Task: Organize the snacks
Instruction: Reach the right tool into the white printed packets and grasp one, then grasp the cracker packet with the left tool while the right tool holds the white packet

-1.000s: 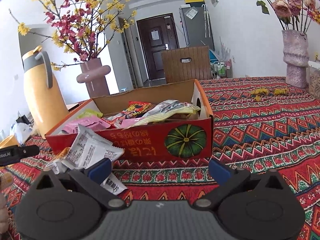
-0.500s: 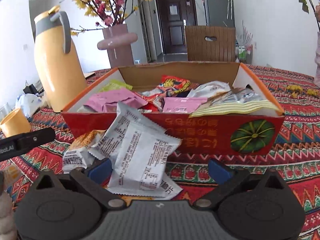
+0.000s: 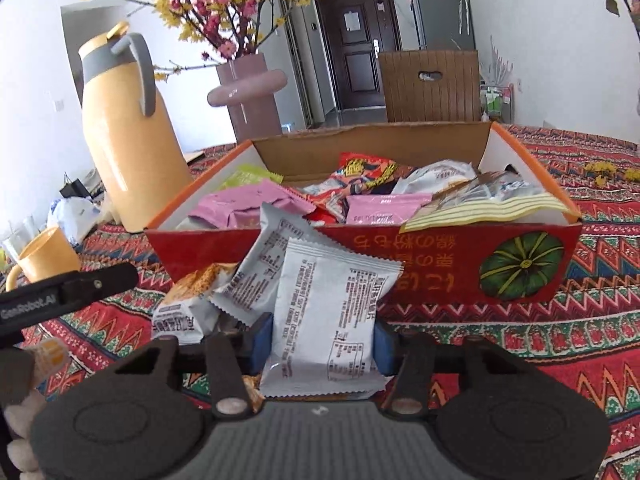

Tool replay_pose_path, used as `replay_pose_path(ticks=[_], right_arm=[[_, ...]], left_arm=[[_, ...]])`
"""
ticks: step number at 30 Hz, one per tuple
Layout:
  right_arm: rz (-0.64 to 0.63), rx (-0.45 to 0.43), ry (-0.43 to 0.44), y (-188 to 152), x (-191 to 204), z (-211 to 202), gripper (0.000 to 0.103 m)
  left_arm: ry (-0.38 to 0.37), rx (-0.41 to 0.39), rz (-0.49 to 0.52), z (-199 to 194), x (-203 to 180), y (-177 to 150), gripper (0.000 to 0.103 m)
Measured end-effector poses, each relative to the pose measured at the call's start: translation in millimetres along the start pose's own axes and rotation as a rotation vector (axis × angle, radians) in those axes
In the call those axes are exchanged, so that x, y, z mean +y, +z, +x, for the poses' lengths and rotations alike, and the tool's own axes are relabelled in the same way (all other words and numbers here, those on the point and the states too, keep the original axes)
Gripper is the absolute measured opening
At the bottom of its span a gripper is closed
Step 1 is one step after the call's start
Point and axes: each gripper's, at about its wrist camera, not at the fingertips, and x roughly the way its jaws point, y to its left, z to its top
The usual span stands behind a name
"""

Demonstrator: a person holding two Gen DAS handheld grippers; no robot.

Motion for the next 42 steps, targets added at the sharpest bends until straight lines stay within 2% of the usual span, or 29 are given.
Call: replay_pose_path(ticks=[10,15,22,35,38,40,41,42], right_arm=[[0.037,-0.056,-0.088,-12.9,-47.9,-33.1,0.049],[0.110,-0.071,-0.081,-21.9,-69.0,-27.4,0.049],[0.117,-0.123,-0.063,-25.9,-70.4,-34.7,0.049],[0.123,-0.160,-0.025,-28.6,-72.2,-43.4,0.049],[0.125,-0.162,-0.014,-29.1,-72.5,-44.8,0.049],[0.125,-0.164,-0.009,-29.1,-72.7,-45.4,0.049],[0.125,-0.166,-0.006,-29.8,-72.9,-46.3,0.049],[0.126,-0.166,-0.004,-29.7,-72.9,-46.4,0.049]], left_arm=[[0.010,0.016,0.001,3.0,-0.9,-0.2,0.103],[0.016,0.010,0.015,1.9,-3.7,-1.3,0.103],[0.032,0.014,0.048,-2.7,-11.3,0.0,0.103],[0.024,0.161,0.072,28.1,-58.6,9.2,0.102],[0.024,0.184,0.066,33.9,-61.5,6.6,0.094],[0.014,0.205,0.054,37.0,-60.4,5.7,0.079],[0.008,0.215,0.046,38.4,-59.4,5.1,0.076],[-0.003,0.223,0.040,39.3,-58.6,4.5,0.068]])
